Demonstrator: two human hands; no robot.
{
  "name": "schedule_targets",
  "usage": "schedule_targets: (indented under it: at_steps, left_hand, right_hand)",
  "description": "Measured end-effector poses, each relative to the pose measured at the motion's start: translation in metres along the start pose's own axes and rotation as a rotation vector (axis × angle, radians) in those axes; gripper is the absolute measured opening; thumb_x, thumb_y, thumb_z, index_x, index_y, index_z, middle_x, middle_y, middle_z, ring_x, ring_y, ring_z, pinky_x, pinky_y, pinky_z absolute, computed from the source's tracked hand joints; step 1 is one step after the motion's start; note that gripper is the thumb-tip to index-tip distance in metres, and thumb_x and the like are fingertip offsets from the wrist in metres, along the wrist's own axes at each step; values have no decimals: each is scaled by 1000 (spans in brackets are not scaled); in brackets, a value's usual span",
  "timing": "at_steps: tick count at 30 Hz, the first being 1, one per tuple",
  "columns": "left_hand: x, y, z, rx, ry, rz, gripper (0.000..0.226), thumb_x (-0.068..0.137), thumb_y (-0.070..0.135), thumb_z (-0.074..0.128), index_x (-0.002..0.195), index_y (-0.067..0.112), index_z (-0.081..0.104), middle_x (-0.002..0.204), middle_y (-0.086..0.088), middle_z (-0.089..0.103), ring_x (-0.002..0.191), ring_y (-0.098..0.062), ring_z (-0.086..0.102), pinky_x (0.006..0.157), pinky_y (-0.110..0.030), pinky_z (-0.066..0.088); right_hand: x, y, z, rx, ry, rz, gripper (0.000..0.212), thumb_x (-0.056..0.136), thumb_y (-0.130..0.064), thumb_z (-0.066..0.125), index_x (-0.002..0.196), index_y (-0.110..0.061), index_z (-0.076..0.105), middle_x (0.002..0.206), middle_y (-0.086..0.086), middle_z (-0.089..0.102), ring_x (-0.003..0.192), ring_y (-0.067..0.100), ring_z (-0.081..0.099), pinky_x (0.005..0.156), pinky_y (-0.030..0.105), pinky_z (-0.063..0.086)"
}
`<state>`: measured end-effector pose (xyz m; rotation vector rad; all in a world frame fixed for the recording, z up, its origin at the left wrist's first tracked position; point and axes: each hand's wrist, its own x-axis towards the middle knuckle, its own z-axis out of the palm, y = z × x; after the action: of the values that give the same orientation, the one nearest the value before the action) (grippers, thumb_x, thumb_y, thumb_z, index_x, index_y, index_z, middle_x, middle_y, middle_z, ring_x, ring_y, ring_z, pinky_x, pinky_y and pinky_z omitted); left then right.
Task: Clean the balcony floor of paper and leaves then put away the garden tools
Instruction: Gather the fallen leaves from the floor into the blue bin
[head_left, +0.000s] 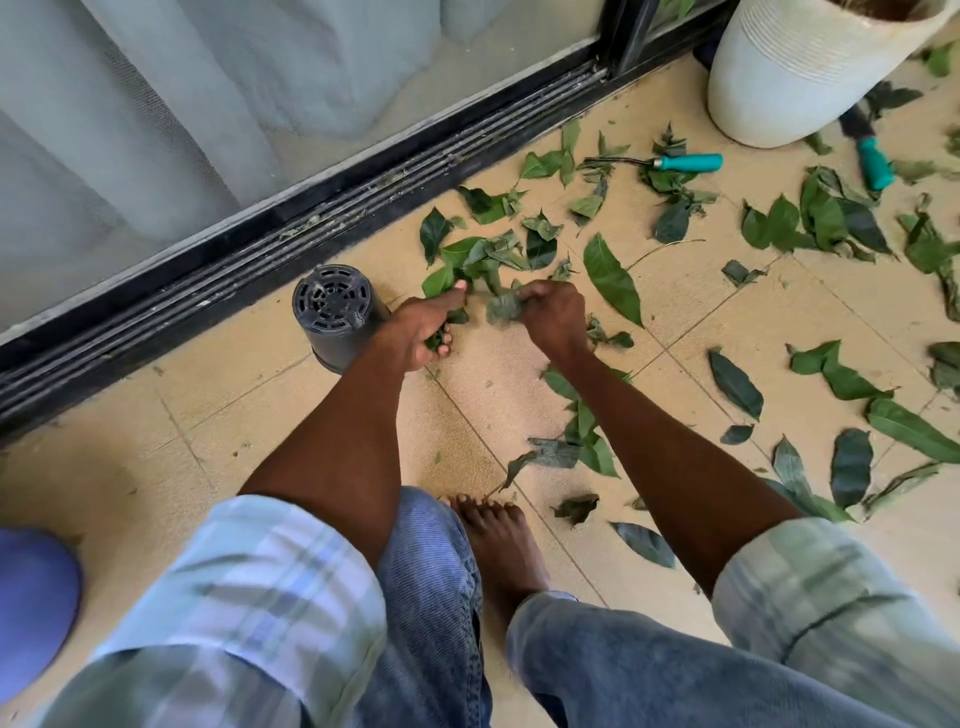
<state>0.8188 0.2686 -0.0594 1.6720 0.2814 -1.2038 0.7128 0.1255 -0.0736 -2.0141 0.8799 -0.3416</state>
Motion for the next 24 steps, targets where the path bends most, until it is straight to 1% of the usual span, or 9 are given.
schedule_targets:
  at_steps: [4,7,9,13,15,17,19,21,24]
  left_hand:
    - [-7,4,23,-66,-167,25,68,65,73,69,98,14,62,70,-1,50,54,-10,40,50,-25,36]
    - [-9,10,38,-125,-137,56,43,84,59,63,89,17,63,69,-4,51,53,-13,46,49,-27,39]
    - [-8,11,41,-169,-93,59,35,93,49,57,84,17,64,72,-5,57,58,-15,51,53,-29,40]
    - [-4,1,22,-161,38,25,33,103,27,41,90,14,68,67,-4,59,48,-11,42,40,-21,34]
    - [2,-5,5,-170,123,-9,29,104,16,33,93,8,59,70,-6,54,48,-11,41,36,-20,33]
    - [6,-7,-6,-185,171,-14,26,103,10,32,90,6,54,70,-7,52,49,-12,43,36,-22,34]
    - [5,-4,-12,-175,160,42,25,102,4,32,92,5,55,68,-9,54,46,-13,46,36,-21,35]
    - [5,0,-17,-165,137,94,28,101,1,31,96,2,59,67,-12,59,41,-13,52,36,-21,37]
    - [13,4,-27,-212,124,78,34,104,6,27,106,-7,59,85,-22,69,60,-21,70,42,-20,49]
  right_hand:
    - [-10,-37,12,175,-78,92,22,76,8,65,72,-14,69,71,0,68,60,7,59,58,19,51]
    - [-20,-50,27,244,-23,193,34,82,7,54,63,-20,59,59,-5,59,51,6,54,46,17,44]
    - [-26,-52,32,260,-16,238,34,83,6,52,62,-20,58,59,-1,59,50,12,55,46,22,44]
    - [-27,-53,19,432,-368,273,25,77,10,63,94,-8,64,84,8,69,68,18,65,57,25,54]
    - [-11,-48,9,434,-424,250,27,80,3,68,104,-8,66,100,9,70,83,20,68,70,28,58]
    - [11,-39,2,269,-263,176,18,84,1,62,100,-6,69,100,11,72,85,20,67,74,28,56]
    - [33,-29,4,-37,-117,68,24,84,4,57,102,-4,71,104,11,72,88,20,67,74,19,48]
    - [51,-18,12,-297,-97,-39,34,81,5,55,112,-2,67,112,15,69,98,25,65,75,16,41]
    - [72,-2,22,-553,-167,-114,49,84,1,51,132,-5,53,131,20,53,119,33,53,95,33,47]
